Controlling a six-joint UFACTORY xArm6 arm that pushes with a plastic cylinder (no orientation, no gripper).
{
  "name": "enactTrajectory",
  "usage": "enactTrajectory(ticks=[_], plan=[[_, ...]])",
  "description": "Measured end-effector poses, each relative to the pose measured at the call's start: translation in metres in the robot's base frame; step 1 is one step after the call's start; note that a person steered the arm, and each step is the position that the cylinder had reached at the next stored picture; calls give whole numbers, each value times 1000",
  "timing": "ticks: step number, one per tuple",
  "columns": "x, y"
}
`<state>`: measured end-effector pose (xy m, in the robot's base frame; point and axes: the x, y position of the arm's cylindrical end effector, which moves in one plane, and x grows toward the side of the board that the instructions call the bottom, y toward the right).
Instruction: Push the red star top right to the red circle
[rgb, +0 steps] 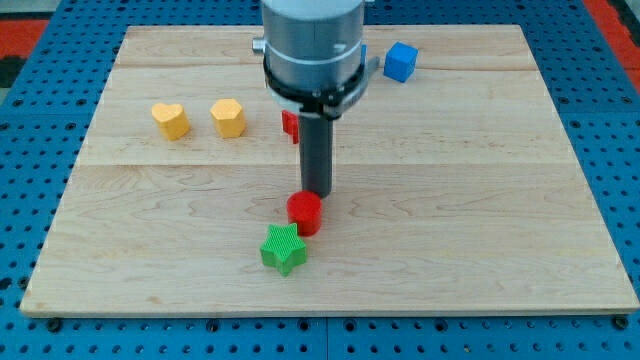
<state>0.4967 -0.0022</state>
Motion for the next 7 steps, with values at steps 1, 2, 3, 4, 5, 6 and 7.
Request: enactTrajectory(ticks=[1, 2, 3, 4, 5, 6, 7], plan=[[7, 45], [11, 67], [-54, 96], [-135, 62], [-169, -6], [-125, -39], [-56, -4]])
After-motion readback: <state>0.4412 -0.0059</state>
